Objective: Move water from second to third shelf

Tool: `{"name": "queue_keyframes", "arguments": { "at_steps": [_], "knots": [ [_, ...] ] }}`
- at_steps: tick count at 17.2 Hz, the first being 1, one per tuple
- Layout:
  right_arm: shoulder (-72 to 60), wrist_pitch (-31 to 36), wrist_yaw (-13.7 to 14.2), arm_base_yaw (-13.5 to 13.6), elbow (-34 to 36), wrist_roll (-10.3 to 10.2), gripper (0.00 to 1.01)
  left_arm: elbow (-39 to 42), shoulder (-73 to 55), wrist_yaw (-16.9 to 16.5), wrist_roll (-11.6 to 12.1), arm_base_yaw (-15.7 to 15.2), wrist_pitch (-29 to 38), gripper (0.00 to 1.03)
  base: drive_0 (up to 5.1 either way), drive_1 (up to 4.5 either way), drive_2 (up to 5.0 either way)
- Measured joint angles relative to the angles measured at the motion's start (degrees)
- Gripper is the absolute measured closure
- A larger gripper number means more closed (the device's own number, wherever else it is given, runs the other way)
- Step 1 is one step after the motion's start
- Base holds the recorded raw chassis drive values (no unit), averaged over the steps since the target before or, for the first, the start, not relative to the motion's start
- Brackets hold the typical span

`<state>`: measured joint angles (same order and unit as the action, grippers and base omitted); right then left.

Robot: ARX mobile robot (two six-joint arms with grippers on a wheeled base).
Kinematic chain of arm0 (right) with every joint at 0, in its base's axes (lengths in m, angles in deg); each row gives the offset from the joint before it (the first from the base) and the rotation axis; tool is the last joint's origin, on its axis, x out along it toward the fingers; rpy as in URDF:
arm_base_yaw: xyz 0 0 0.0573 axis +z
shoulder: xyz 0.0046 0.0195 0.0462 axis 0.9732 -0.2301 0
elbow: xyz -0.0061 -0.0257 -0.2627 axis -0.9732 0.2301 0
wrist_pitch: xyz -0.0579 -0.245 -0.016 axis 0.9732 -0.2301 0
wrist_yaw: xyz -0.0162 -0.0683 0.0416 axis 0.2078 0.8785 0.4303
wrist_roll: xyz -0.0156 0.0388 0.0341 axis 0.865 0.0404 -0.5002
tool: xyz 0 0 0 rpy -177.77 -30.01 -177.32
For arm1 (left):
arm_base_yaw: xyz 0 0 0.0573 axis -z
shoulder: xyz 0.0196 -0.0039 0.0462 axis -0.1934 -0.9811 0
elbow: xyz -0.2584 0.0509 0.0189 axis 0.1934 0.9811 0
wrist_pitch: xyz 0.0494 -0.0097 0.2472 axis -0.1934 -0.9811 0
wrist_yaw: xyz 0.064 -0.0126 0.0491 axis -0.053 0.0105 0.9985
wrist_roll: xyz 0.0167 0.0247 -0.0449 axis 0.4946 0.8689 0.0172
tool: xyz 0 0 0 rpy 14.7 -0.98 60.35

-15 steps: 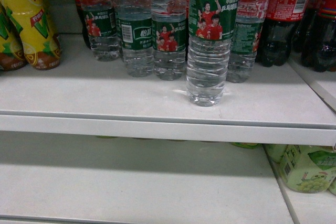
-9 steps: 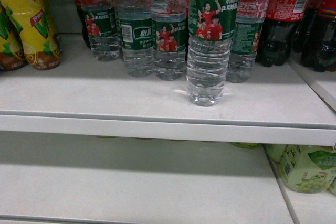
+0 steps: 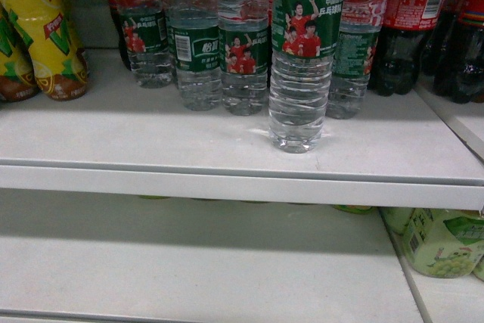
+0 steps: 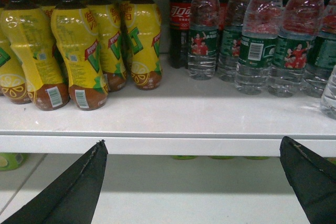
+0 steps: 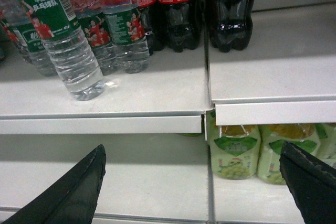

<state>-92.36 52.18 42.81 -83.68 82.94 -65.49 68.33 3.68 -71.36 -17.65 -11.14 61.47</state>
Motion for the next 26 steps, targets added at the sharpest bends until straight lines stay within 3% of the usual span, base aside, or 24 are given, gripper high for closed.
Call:
{"name": "queue_keyframes", "arguments": {
  "at_steps": [1, 3, 6, 8, 11, 15, 19, 22, 26],
  "knots": [
    [-2.58, 2.71, -2.1, -1.07, -0.57, -1.27, 0.03, 0.0, 0.0, -0.11, 0.02, 0.0, -0.02, 0.05, 0.0, 0.0, 0.0],
    [-10.43, 12.17, -2.95, 0.81, -4.0, -2.54, 0.03, 0.02, 0.0, -0.09, 0.0, 0.0, 0.0, 0.05, 0.0, 0.0, 0.0],
    [-29.51, 29.59, 0.7, 8.96, -12.96, -1.88, 0.03, 0.0, 0.0, -0.09, 0.02, 0.0, -0.02, 0.05, 0.0, 0.0, 0.0],
    [-42.99, 36.85, 2.56, 14.62, -18.95, -1.36, 0.03, 0.0, 0.0, -0.09, 0.0, 0.0, -0.02, 0.05, 0.0, 0.0, 0.0],
    [-54.16, 40.5, 3.56, 21.68, -20.22, 0.17, 0.03, 0.02, 0.0, -0.09, 0.0, 0.0, 0.0, 0.05, 0.0, 0.0, 0.0],
    [-67.71, 44.94, 4.44, 30.36, -21.14, 4.02, 0.03, 0.02, 0.0, -0.09, 0.0, 0.0, -0.02, 0.05, 0.0, 0.0, 0.0],
    [-72.39, 46.8, 5.09, 34.03, -25.27, 4.09, 0.03, 0.0, 0.0, -0.09, 0.0, 0.0, -0.02, 0.05, 0.0, 0.0, 0.0],
    [-76.37, 47.52, 7.56, 35.71, -28.79, 3.67, 0.03, 0.0, 0.0, -0.09, 0.0, 0.0, -0.02, 0.05, 0.0, 0.0, 0.0],
    [-82.18, 47.08, 12.04, 35.78, -34.91, 2.82, 0.03, 0.0, 0.0, -0.09, 0.02, 0.0, -0.02, 0.05, 0.0, 0.0, 0.0]
  ]
}}
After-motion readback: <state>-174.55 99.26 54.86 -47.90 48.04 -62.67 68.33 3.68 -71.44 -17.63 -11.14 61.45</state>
